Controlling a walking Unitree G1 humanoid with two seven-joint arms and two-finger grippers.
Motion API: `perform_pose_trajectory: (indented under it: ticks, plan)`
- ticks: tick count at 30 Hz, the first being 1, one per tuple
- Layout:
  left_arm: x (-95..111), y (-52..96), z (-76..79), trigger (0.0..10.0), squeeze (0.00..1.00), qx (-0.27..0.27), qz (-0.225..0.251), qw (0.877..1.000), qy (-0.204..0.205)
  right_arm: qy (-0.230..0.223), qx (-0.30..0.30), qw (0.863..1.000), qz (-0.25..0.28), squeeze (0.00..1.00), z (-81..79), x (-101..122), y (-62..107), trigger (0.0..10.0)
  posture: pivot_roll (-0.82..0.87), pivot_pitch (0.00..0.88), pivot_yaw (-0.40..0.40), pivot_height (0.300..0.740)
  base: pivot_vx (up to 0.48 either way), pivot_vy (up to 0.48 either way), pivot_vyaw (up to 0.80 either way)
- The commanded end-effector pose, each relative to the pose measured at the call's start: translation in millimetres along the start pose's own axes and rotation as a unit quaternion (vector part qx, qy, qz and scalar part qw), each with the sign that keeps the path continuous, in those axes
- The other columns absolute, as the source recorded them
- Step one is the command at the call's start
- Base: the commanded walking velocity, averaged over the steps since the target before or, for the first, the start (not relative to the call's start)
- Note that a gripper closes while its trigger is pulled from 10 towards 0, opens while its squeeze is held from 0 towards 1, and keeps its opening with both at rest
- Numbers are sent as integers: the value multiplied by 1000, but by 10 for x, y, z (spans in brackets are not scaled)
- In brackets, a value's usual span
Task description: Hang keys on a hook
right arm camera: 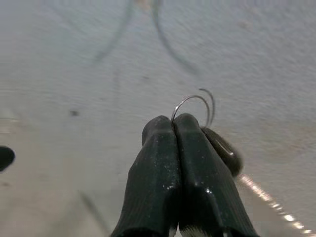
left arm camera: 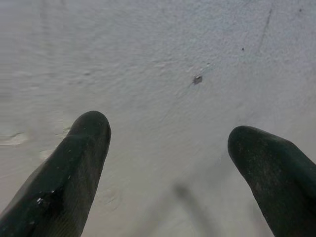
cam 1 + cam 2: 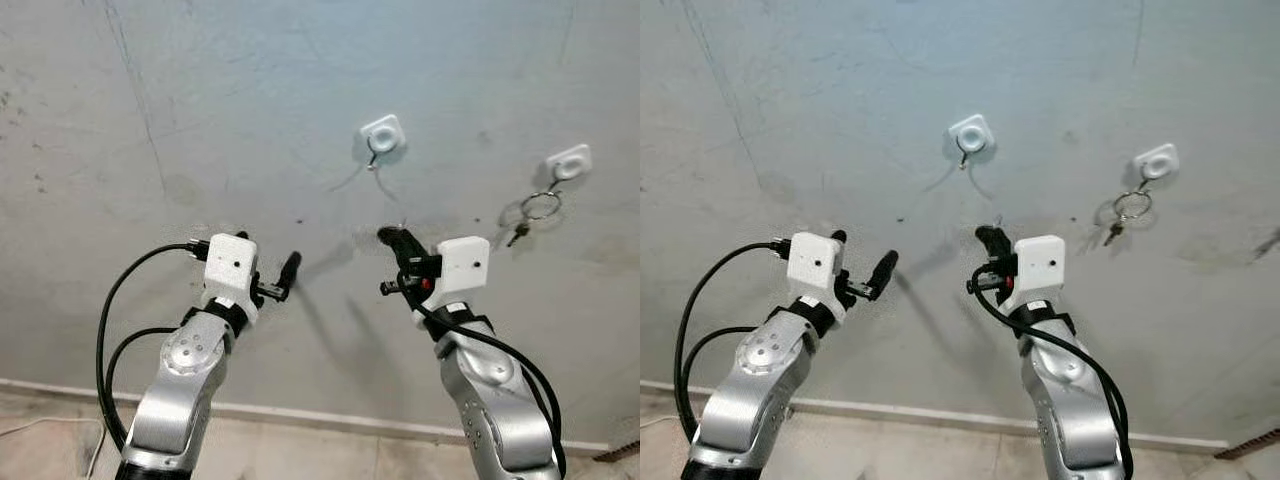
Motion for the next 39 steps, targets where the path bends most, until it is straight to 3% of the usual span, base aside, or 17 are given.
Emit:
perform_pose_trajectory:
  ticks: [1,5,8,16,22,27,33,37,39]
  plan:
    - [-2,41,15,10000,0,-7,1,1000,-11,2,5,1000,17,0,-10,99,4,10000,179,0,-70,740,0,0,0]
    - [-60,118,-18,10000,0,-8,-8,1000,-18,4,15,1000,16,0,-45,96,5,10000,179,0,-70,740,0,0,0]
    - [-132,227,-88,10000,0,-6,-23,999,-23,16,57,998,21,0,-203,131,-25,10000,198,0,-66,740,0,0,0]
    - [-88,233,-104,10000,0,-6,-17,999,-28,1,142,989,50,0,-515,312,-128,10000,213,0,-59,740,0,0,0]
    - [-68,243,-105,10000,0,-10,-15,999,-26,-38,190,978,75,0,-632,481,-195,10000,228,0,-53,740,0,0,0]
    - [-46,253,-126,10000,0,-10,-15,999,-27,-64,208,972,88,0,-624,569,-253,10000,238,0,-51,740,0,0,0]
    - [-44,258,-103,10000,0,-13,-15,1000,-24,-94,187,973,101,0,-514,628,-340,10000,240,0,-49,740,0,0,0]
    - [-44,258,-103,10000,0,-13,-15,1000,-24,-94,187,973,101,0,-514,628,-340,10000,240,0,-49,740,0,0,0]
    - [-34,256,-86,10000,0,-16,-15,1000,-21,-122,177,971,106,0,-447,646,-394,10000,242,0,-48,740,0,0,0]
Point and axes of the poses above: a point about 5 cm out from each wrist's last joint towards the gripper, its own y axis pointing back from the gripper into the wrist, its own x axis along the axis of the wrist's last joint, z = x × y, the point moved 6 cm from there along -y, pointing out of the wrist towards the gripper, and after that the axes turned 2 degrees about y, right-handed, at the moved point
